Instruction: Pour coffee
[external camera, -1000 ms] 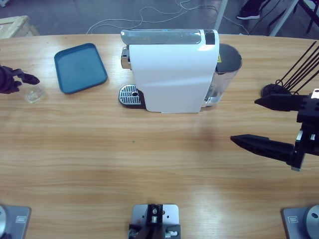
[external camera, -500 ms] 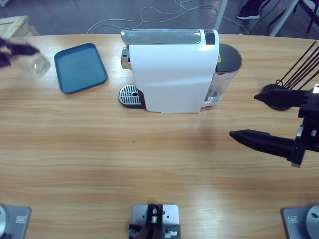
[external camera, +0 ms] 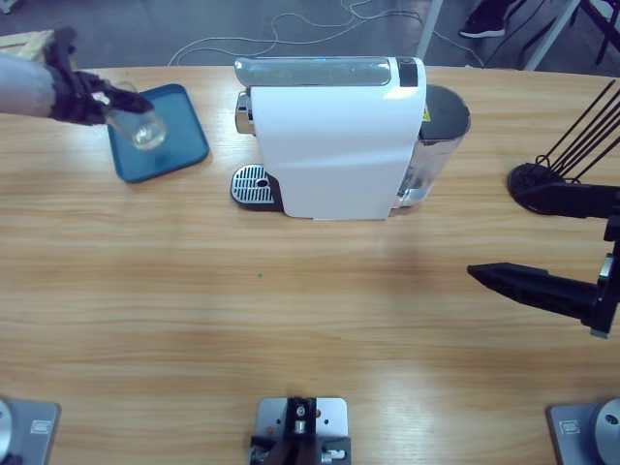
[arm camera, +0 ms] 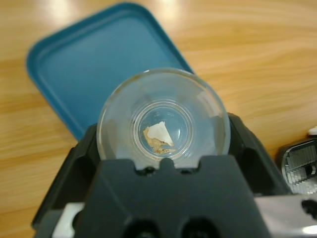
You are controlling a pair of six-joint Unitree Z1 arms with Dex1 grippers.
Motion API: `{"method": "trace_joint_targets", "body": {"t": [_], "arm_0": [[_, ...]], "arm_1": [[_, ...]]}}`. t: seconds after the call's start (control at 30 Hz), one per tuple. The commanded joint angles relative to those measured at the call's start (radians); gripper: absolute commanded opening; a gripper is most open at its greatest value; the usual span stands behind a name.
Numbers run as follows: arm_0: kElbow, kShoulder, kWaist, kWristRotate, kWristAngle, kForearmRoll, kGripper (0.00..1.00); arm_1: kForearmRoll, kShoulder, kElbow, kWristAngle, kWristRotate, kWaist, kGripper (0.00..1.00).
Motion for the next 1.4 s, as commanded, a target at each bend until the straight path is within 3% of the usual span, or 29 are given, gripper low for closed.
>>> {"method": "trace_joint_targets", "body": {"t": [0.03,0.07,0.13,0.17,0.57,0.73,0.9,1.0,1.07,1.1,1.17,1.23,1.27,1.4], "arm_0": [[-0.013,0.103,-0.046,0.012,0.047,-0.017,0.283],[-0.013,0.105,-0.052,0.014,0.054,-0.017,0.331],[-0.012,0.104,-0.062,0.014,0.056,-0.013,0.858],[-0.008,0.101,-0.069,0.013,0.056,-0.011,0.985],[0.032,-0.065,-0.069,0.008,0.04,0.017,0.991],[0.044,-0.313,-0.073,0.008,0.015,0.103,0.991],[0.064,-0.628,-0.119,0.006,-0.021,0.314,0.991],[0.151,-0.793,-0.19,0.004,-0.02,0.439,0.973],[0.272,-0.897,-0.223,-0.006,-0.019,0.439,0.968],[0.327,-0.929,-0.227,-0.015,-0.018,0.433,0.968],[0.371,-0.967,-0.229,-0.023,-0.016,0.402,0.968],[0.377,-0.945,-0.229,-0.023,-0.007,0.373,0.969],[0.375,-0.927,-0.229,-0.021,-0.013,0.364,0.971],[0.371,-0.922,-0.229,-0.007,-0.037,0.367,0.973]], "arm_1": [[0.016,-0.024,-0.001,-0.029,-0.001,-0.007,1.0],[0.016,-0.023,-0.002,-0.029,-0.001,-0.007,1.0],[0.016,-0.019,-0.006,-0.029,-0.001,-0.006,1.0],[0.016,-0.018,-0.01,-0.029,-0.001,-0.007,1.0],[0.061,-0.055,-0.045,-0.028,0.014,-0.007,1.0],[0.135,-0.068,-0.053,-0.029,0.014,-0.007,1.0],[0.163,-0.092,-0.068,0.001,0.04,-0.007,1.0],[0.252,-0.04,-0.161,-0.01,0.046,-0.013,1.0],[0.313,0.002,-0.247,-0.011,0.038,-0.049,0.987],[0.342,0.029,-0.288,-0.011,0.027,-0.071,0.884],[0.382,0.099,-0.363,-0.009,0.009,-0.128,0.422],[0.421,0.176,-0.433,-0.006,-0.013,-0.173,0.1],[0.443,0.217,-0.472,-0.003,-0.02,-0.191,0.006],[0.497,0.36,-0.608,-0.003,-0.048,-0.231,0.0]]}}
